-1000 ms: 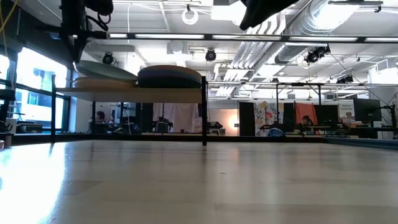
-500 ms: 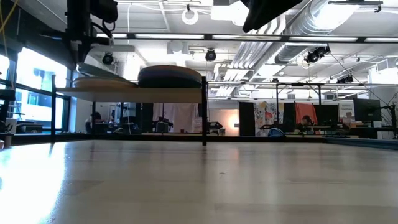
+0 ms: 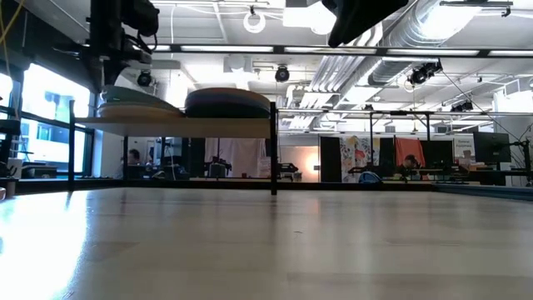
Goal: Place and stack plates onto a shelf
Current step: Stack the light blue plate on top of the gray plate on the shelf, then stack the brown plate on top of the light blue plate on the shelf
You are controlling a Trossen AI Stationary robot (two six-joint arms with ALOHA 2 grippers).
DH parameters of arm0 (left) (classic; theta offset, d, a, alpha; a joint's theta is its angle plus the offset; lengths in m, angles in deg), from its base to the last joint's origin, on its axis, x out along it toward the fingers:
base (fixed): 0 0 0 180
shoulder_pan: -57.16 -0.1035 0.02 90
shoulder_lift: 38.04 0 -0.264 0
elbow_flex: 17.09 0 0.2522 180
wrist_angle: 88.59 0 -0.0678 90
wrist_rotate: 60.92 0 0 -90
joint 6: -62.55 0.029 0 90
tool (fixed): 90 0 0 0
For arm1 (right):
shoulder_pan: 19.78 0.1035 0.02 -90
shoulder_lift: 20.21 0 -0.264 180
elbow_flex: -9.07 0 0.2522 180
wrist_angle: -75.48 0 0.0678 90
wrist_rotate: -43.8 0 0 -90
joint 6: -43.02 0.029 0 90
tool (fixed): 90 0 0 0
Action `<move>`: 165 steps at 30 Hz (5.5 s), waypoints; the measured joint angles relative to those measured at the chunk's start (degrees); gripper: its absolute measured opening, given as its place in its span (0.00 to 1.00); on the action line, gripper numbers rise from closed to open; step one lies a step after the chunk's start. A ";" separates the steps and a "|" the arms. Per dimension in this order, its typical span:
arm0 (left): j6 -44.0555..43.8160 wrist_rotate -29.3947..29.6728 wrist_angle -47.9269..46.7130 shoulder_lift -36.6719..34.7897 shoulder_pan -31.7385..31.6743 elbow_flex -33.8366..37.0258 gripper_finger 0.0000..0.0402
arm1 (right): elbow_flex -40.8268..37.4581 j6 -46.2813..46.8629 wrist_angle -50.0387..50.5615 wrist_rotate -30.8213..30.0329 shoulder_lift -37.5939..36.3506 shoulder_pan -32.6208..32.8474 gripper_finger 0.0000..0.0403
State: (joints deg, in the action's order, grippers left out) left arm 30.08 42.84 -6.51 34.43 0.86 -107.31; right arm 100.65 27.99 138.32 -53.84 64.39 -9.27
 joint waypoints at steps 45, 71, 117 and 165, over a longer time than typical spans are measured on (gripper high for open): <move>2.56 -9.85 -4.50 -0.11 4.28 6.67 0.26 | 0.02 1.64 -0.85 0.09 -0.02 0.00 0.26; 1.18 -11.77 0.67 -8.38 3.39 6.62 0.26 | 0.09 1.07 -2.07 0.61 0.15 -1.53 0.26; -17.82 -24.99 -0.74 -15.68 42.24 6.62 0.26 | 0.09 2.60 -0.99 0.55 0.22 -1.53 0.26; -25.88 -25.25 30.41 15.13 84.69 22.43 0.26 | 0.07 3.02 1.09 -0.48 0.24 -3.41 0.26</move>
State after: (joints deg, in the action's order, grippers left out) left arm 4.21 17.59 23.90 49.56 85.55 -84.89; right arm 100.72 31.01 139.41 -54.32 64.63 -12.68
